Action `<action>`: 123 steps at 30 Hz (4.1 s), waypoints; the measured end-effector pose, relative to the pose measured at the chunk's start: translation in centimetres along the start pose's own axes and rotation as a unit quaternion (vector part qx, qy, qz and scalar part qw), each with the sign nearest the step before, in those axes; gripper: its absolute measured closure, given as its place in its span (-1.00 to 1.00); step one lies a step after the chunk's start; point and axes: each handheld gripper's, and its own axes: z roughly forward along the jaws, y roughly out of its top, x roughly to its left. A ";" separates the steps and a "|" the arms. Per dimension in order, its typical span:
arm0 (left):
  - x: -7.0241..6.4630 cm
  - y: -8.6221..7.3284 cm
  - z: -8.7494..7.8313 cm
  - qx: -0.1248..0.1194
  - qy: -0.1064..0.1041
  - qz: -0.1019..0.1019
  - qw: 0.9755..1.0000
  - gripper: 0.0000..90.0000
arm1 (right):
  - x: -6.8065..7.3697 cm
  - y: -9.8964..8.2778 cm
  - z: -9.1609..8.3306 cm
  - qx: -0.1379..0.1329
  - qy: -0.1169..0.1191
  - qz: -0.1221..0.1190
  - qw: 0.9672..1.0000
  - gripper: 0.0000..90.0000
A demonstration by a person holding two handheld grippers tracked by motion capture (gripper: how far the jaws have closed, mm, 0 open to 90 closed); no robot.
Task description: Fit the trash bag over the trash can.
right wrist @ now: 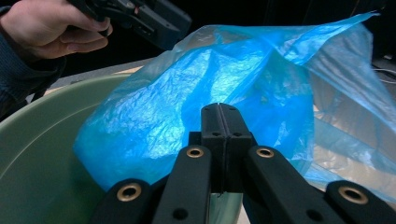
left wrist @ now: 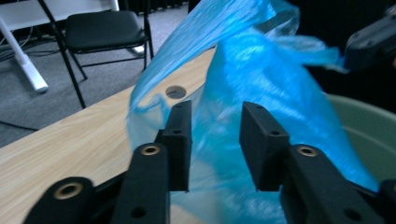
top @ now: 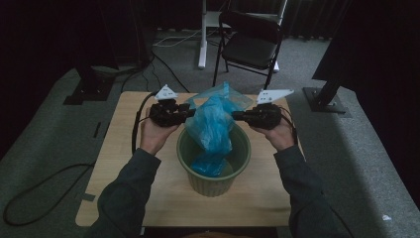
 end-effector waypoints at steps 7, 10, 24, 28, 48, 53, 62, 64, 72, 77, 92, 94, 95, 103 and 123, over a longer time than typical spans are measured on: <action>-0.8 0.9 1.1 0.021 0.004 0.014 1.000 0.23 | 0.3 0.0 0.0 -0.003 0.018 -0.004 1.000 1.00; -0.8 0.9 1.6 0.032 0.006 0.015 0.999 0.22 | 0.5 0.0 -0.2 -0.004 0.039 -0.005 0.999 1.00; -1.2 0.3 1.7 0.066 0.025 0.052 0.996 0.99 | 1.6 -0.8 -1.2 0.017 0.101 -0.027 0.994 0.99; -0.8 -0.2 1.4 0.070 0.025 0.048 0.996 0.99 | 1.5 -1.3 -1.4 0.023 0.111 -0.025 0.993 0.99; -0.5 -1.4 1.1 0.069 0.022 0.048 0.996 0.90 | 0.6 -0.3 -4.8 -0.038 0.017 -0.024 0.999 0.58; -0.5 -1.3 1.1 0.069 0.020 0.050 0.996 0.87 | -0.2 -0.6 -4.8 -0.029 -0.076 -0.015 0.997 0.51; -0.4 -1.4 1.0 0.067 0.021 0.048 0.996 0.87 | -1.6 -1.0 -3.1 -0.007 -0.122 0.000 0.992 0.46; -0.4 -1.4 0.9 0.066 0.021 0.047 0.996 0.87 | -1.8 -1.0 -2.7 -0.001 -0.129 0.002 0.992 0.46; -0.3 -1.4 0.4 0.055 0.023 0.045 0.997 0.83 | -2.2 -1.2 -1.3 0.025 -0.142 -0.003 0.989 0.99; 0.3 -1.0 -0.7 0.033 0.033 0.033 0.998 0.79 | -2.3 -1.2 -1.2 0.025 -0.137 0.000 0.990 1.00; 3.4 0.0 0.8 0.022 0.079 -0.022 0.996 0.50 | -2.2 -0.9 -1.0 0.021 -0.122 -0.003 0.992 1.00; 3.8 -0.1 1.4 0.031 0.077 -0.030 0.996 0.56 | -2.2 -0.9 -0.9 0.023 -0.121 -0.002 0.992 0.99; 4.0 -0.2 1.6 0.033 0.073 -0.032 0.996 0.62 | -2.3 -0.9 -0.9 0.023 -0.120 -0.002 0.992 0.99; 4.1 -0.5 1.9 0.043 0.064 -0.028 0.997 0.99 | -2.6 -1.3 -0.8 0.028 -0.120 0.003 0.992 0.99; 4.4 -2.8 2.2 0.065 0.056 -0.037 0.996 0.99 | -2.8 -2.9 0.7 0.067 -0.121 0.023 0.990 0.99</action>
